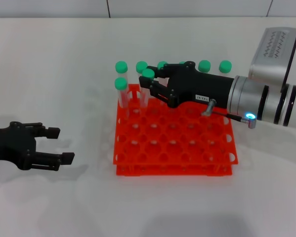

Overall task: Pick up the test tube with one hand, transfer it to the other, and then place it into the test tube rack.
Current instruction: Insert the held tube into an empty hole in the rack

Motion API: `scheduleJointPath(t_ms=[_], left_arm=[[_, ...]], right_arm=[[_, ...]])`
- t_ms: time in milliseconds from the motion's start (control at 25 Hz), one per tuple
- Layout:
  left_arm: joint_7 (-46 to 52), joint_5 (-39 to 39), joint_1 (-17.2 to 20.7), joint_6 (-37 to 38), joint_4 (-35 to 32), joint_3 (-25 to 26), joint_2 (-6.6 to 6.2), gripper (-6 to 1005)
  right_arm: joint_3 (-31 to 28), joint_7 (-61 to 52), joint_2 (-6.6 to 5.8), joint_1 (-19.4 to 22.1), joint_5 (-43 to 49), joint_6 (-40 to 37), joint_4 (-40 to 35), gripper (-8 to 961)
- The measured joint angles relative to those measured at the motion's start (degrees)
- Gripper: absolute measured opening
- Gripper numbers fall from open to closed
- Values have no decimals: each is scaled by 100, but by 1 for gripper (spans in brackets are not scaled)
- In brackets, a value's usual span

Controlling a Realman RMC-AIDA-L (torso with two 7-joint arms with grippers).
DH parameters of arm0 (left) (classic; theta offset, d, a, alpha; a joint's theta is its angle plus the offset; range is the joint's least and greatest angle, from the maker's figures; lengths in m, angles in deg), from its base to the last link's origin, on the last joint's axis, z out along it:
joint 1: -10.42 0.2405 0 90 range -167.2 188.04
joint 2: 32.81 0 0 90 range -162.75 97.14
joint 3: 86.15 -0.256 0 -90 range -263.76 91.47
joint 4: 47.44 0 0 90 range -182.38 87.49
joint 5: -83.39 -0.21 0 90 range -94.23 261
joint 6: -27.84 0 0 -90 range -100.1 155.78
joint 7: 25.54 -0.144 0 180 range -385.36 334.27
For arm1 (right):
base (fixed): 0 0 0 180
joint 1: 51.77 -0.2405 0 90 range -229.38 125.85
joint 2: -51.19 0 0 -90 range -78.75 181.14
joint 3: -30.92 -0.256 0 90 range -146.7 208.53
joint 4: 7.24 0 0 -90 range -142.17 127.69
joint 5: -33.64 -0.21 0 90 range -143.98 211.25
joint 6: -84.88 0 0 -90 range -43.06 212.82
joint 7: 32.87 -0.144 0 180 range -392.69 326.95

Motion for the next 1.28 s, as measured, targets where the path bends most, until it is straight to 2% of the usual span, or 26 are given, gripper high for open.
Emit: scheduleJointPath(t_ms=[1280], left_arm=[[-14,0,-1,-34,0,0,0,885]], right_arm=[[36,-7,0,-38,-8,94,-19,278]])
